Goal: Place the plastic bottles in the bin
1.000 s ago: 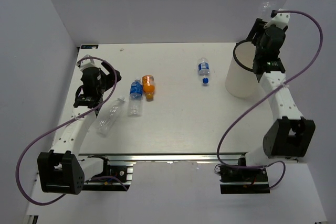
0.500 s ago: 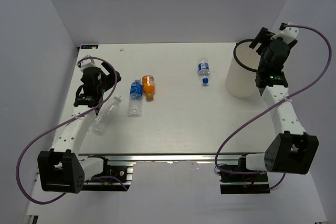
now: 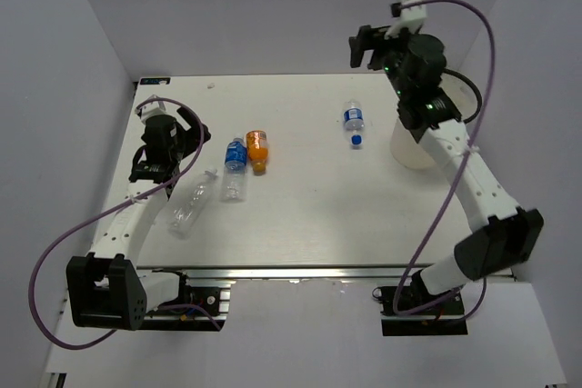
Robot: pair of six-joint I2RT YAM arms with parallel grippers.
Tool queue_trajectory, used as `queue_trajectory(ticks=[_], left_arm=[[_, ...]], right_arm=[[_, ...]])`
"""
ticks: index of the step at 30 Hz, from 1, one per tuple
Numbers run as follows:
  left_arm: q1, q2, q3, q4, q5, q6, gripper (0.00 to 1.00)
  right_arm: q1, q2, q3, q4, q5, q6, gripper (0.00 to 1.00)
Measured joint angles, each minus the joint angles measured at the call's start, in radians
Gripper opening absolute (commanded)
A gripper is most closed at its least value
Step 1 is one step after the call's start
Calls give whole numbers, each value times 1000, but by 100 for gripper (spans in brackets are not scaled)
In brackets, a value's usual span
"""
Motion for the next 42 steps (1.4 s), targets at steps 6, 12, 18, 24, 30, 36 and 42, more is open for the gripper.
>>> queue_trajectory(ticks=[6, 12, 18, 24, 30, 36, 42], left_arm=[[0, 0, 1, -3, 0, 0, 98], [0, 2, 1, 2, 0, 0, 98], [0, 56, 23, -5, 2, 1, 98], [0, 84, 33, -18, 3, 5, 98], [0, 82, 33, -18, 3, 5, 98], [0, 83, 33, -18, 4, 6, 98], [0, 83, 33, -18, 5, 8, 98]], right_arm=[[71, 311, 213, -187, -6, -7, 89], [118, 661, 495, -423, 135, -2, 89], [126, 923, 640, -498, 283, 8, 89], [110, 1002, 600, -522, 423, 26, 89], [78, 999, 505, -492, 474, 26, 89], [53, 958, 418, -461, 498, 59, 89], [43, 896, 335, -461, 470, 62, 89]])
